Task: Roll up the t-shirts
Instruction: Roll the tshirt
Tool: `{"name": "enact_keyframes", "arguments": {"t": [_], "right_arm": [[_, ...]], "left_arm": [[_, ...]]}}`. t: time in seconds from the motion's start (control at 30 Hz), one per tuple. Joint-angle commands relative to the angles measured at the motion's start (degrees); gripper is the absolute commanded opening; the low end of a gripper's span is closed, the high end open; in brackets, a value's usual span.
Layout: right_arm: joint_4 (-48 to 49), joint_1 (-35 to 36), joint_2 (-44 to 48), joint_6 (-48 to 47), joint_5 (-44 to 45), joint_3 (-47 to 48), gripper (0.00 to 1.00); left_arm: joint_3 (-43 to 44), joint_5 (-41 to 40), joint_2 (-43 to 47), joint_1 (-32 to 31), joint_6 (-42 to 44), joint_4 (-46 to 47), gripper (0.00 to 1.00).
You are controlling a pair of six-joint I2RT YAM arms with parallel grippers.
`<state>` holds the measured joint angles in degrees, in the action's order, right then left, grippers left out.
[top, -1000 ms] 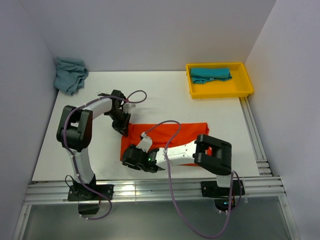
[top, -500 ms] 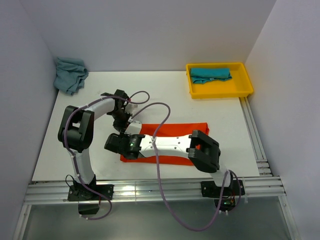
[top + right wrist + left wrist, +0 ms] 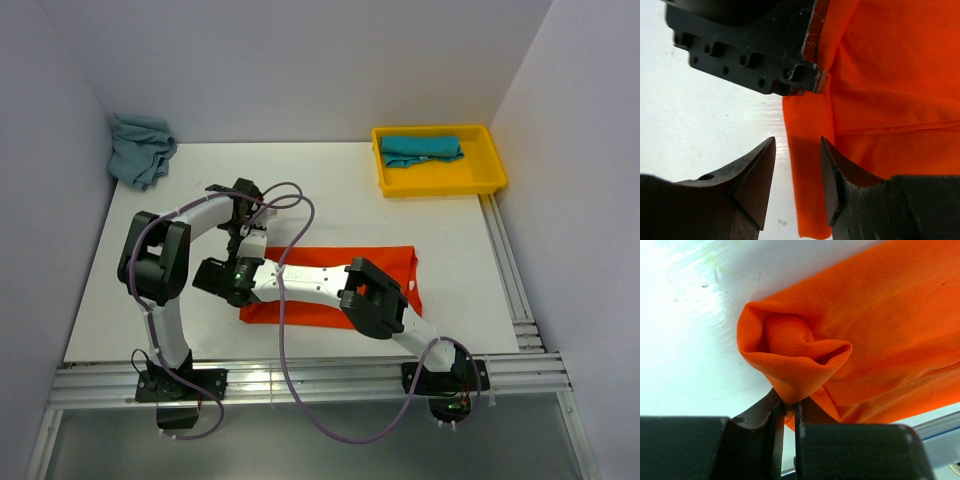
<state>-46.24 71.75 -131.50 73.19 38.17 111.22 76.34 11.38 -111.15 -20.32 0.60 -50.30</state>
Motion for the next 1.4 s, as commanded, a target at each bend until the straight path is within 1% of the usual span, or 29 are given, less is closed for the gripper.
{"name": "enact_keyframes", "arguments": {"t": [0.0, 0.27, 0.53, 0.57, 0.6, 0.67, 0.7, 0.73, 0.8, 0.83, 0.87, 0.9, 0.93, 0.97, 1.03, 1.07, 1.1, 1.13, 1.17, 1.2, 1.23, 1.27, 1.3, 1.33, 1.37], "right_arm": [[-3.3, 0.2, -1.3, -0.8, 3.7, 2.5, 0.48], [-4.3, 0.3, -5.0, -0.9, 3.4, 4.8, 0.49], [-4.4, 0.4, -7.7, -0.5, 1.0, 5.2, 0.48], [-4.6, 0.3, -8.0, -0.4, 0.8, 5.0, 0.46], [-4.4, 0.4, -8.0, -0.2, 0.4, 4.7, 0.41], [-2.6, 0.4, -7.2, -0.2, -0.8, 2.5, 0.35], [-1.8, 0.4, -6.7, -0.2, -1.3, 1.5, 0.25], [-0.9, 0.3, -6.1, -0.2, -2.2, 0.3, 0.21], [3.9, 0.3, -3.3, -0.3, -3.7, -4.6, 0.15], [6.2, 0.2, -2.2, -0.4, -4.5, -6.8, 0.13], [12.3, -0.1, 0.7, -0.8, -6.6, -12.2, 0.11], [15.8, -0.4, 2.2, -1.0, -7.5, -15.2, 0.1], [19.0, -0.9, 3.7, -1.0, -8.4, -18.0, 0.09], [25.1, -1.3, 6.4, -0.9, -10.6, -23.4, 0.09], [31.8, -2.5, 9.1, -0.7, -12.9, -28.6, 0.09], [38.5, -2.9, 11.3, 0.0, -15.4, -33.8, 0.09], [42.2, -3.4, 12.5, 0.4, -16.8, -36.6, 0.09], [45.8, -4.3, 13.5, 0.8, -18.0, -41.5, 0.09], [52.7, -4.7, 15.0, 1.7, -19.1, -43.8, 0.09], [56.0, -5.1, 15.7, 2.2, -21.5, -45.9, 0.09], [59.0, -5.5, 16.2, 2.7, -22.6, -47.7, 0.09], [65.2, -6.3, 16.8, 3.8, -23.9, -51.3, 0.09], [68.4, -6.5, 17.1, 4.6, -25.7, -53.2, 0.09], [74.0, -6.8, 17.3, 5.5, -26.6, -56.3, 0.09], [76.9, -7.4, 17.3, 7.0, -27.4, -57.7, 0.09]], "left_arm": [[1.7, -2.9, -0.5, -0.6, -0.1, 0.7, 0.05], [2.2, -3.0, -0.4, -1.2, -0.2, 0.4, 0.05], [2.6, -3.1, -0.6, -1.4, -0.2, -0.1, 0.06], [2.7, -3.1, -0.6, -1.4, -0.1, -0.1, 0.07], [2.7, -3.1, -0.6, -1.4, -0.1, -0.1, 0.08], [3.1, -2.7, -0.6, -1.4, -0.2, -0.4, 0.11], [3.3, -2.6, -0.6, -1.4, -0.2, -0.6, 0.12], [3.6, -2.3, -0.5, -1.4, -0.1, -0.8, 0.16], [4.8, -1.0, -0.4, -1.3, 0.4, -1.6, 0.22], [5.4, -0.2, -0.4, -1.2, 0.7, -2.1, 0.29], [7.0, 1.2, -0.4, -1.0, 1.1, -3.2, 0.32], [7.9, 2.4, -0.4, -0.8, 1.4, -3.2, 0.37], [9.0, 3.6, -0.4, -0.6, 2.2, -4.8, 0.44], [11.2, 4.6, -0.4, -0.3, 2.6, -5.5, 0.47], [13.1, 7.8, 0.1, 0.9, 3.3, -7.3, 0.53], [15.0, 8.8, 0.1, 1.8, 3.6, -7.9, 0.54], [15.8, 10.6, 0.2, 2.3, 4.1, -8.7, 0.55], [16.5, 11.5, 0.6, 2.7, 4.7, -9.6, 0.57], [17.3, 12.2, 0.9, 3.6, 5.0, -10.1, 0.57], [17.4, 13.7, 1.2, 4.1, 5.4, -10.2, 0.57], [17.2, 14.5, 2.0, 4.6, 6.0, -10.3, 0.58], [16.2, 15.2, 2.4, 5.7, 6.4, -10.3, 0.58], [15.4, 16.2, 2.9, 6.2, 6.9, -10.2, 0.58], [13.3, 17.8, 3.8, 6.9, 7.7, -9.9, 0.58], [12.2, 18.8, 4.4, 8.1, 8.4, -9.5, 0.58]]}}
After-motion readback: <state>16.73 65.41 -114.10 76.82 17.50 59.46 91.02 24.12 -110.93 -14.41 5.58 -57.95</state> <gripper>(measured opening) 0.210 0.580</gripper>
